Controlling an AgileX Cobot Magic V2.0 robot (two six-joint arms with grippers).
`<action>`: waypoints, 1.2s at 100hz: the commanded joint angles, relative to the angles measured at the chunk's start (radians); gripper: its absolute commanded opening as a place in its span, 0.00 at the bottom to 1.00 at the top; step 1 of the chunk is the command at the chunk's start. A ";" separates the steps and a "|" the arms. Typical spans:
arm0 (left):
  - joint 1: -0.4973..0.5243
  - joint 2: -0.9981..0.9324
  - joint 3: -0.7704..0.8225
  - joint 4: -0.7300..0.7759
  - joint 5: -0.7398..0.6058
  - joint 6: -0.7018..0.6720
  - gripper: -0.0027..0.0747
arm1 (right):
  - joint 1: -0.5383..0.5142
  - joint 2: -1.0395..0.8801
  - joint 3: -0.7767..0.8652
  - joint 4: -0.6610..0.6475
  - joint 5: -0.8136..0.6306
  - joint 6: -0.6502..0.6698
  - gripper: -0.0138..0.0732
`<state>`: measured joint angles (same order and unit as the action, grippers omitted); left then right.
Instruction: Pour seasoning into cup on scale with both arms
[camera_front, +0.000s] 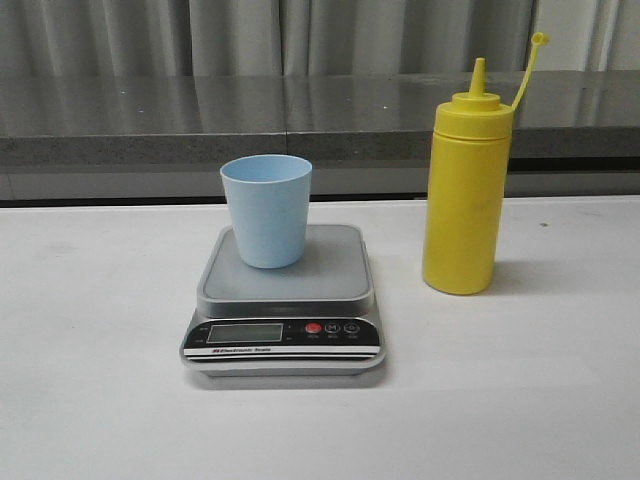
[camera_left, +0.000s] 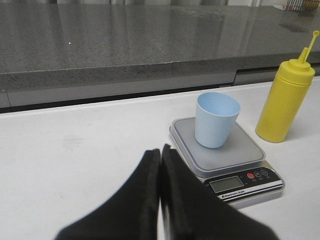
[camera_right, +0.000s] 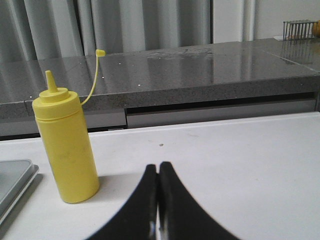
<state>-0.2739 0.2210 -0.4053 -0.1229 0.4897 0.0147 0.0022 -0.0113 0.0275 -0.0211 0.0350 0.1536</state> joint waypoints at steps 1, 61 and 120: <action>0.001 0.012 -0.026 -0.007 -0.083 -0.007 0.01 | -0.006 -0.022 -0.017 -0.009 -0.088 -0.008 0.09; 0.101 0.012 0.097 0.123 -0.330 -0.015 0.01 | -0.006 -0.022 -0.017 -0.009 -0.088 -0.008 0.09; 0.265 -0.188 0.372 0.162 -0.459 -0.015 0.01 | -0.006 -0.022 -0.017 -0.009 -0.088 -0.008 0.09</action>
<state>-0.0142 0.0751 -0.0460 0.0391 0.1206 0.0078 0.0022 -0.0113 0.0275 -0.0211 0.0323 0.1536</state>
